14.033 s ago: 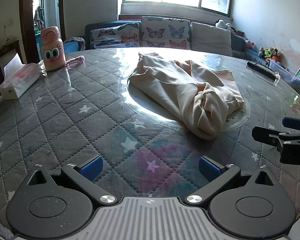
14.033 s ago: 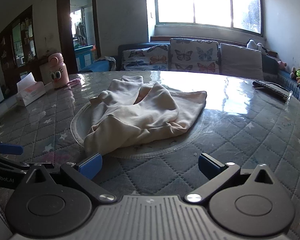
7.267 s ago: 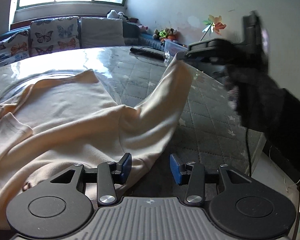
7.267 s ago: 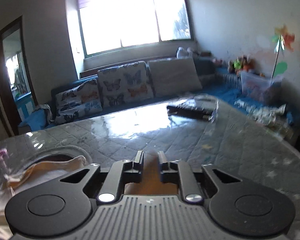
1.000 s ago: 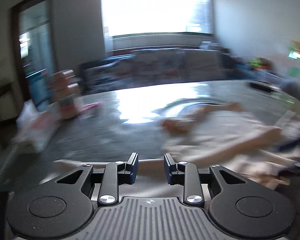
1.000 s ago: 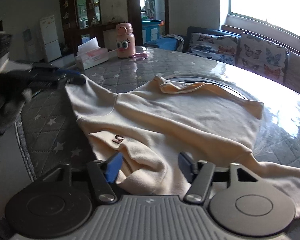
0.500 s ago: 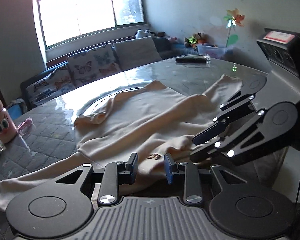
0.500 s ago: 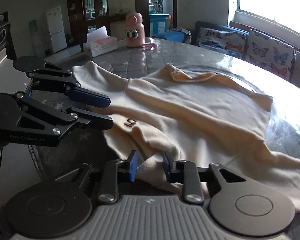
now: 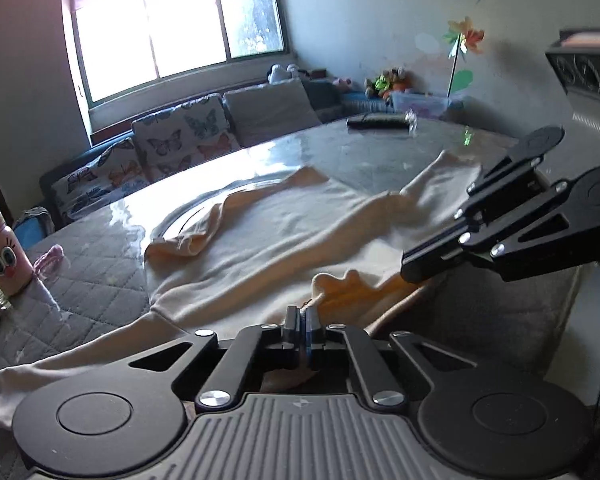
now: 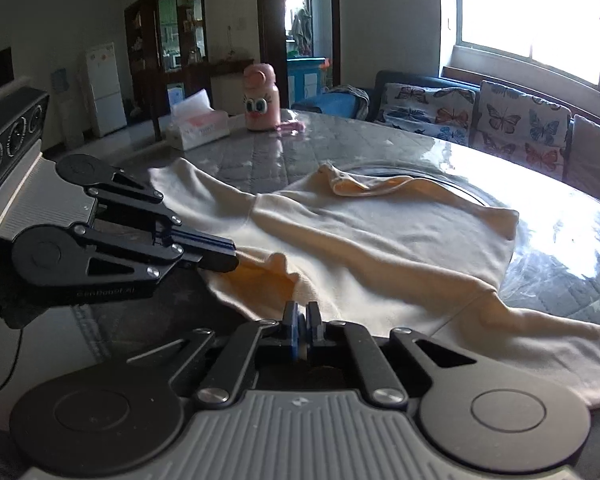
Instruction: Fold clothes
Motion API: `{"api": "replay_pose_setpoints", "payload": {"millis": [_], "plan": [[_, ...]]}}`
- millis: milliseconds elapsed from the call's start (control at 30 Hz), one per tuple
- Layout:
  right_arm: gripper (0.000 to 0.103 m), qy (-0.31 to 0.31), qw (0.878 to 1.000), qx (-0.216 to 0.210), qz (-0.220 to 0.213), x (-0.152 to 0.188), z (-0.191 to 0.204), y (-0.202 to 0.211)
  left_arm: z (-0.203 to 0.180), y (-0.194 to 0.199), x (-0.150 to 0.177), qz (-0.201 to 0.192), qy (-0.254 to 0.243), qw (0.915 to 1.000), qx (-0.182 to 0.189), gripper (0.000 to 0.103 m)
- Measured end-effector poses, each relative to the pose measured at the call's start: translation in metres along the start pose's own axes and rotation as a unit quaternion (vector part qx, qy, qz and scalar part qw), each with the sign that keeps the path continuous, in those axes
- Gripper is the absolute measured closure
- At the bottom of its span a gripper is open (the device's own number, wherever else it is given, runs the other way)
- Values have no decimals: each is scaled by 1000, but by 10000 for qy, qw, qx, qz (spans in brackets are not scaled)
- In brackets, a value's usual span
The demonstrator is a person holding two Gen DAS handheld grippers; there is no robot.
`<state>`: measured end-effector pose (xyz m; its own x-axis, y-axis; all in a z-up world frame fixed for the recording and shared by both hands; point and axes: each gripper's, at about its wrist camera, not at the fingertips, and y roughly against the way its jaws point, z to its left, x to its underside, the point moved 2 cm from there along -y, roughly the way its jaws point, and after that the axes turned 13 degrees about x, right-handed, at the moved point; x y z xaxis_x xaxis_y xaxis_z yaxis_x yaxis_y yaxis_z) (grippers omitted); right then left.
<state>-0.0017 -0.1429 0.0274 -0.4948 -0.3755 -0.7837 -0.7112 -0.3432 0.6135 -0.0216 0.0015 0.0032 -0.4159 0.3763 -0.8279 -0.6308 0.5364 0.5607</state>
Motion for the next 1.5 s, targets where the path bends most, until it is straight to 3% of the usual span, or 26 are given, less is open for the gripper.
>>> {"api": "replay_pose_setpoints", "payload": {"millis": [133,300,567,767,933,1133,1267,1367,1467,1500], "plan": [[101,241,9992,-243,186,8,4,8,-8,7,10,66,-70,9997,218,100],[99,89,9993,-292,228,6,-2,10,-14,2,24,355,-152,9985,394,100],[94,-125,9994,-13,330,-9,-17,-34,11,4,-16,-159,102,9997,127,99],[93,134,9982,-244,522,4,-3,-46,19,-44,-12,309,309,9987,270,98],[89,166,9976,-410,532,6,-8,-36,6,-53,3,551,115,9969,545,98],[79,-276,9989,259,280,-15,-46,-44,6,-49,-2,633,83,9957,665,98],[78,-596,9955,588,439,-16,-74,-69,22,-47,-22,475,196,9978,407,94],[74,-649,9934,722,613,-8,-85,-77,46,-55,-36,503,355,9981,71,80],[72,-765,9936,641,535,-9,-91,-72,77,-71,-48,613,657,9959,-138,78],[66,-788,9938,608,490,-10,-91,-71,86,-78,-50,666,761,9948,-132,78]]}}
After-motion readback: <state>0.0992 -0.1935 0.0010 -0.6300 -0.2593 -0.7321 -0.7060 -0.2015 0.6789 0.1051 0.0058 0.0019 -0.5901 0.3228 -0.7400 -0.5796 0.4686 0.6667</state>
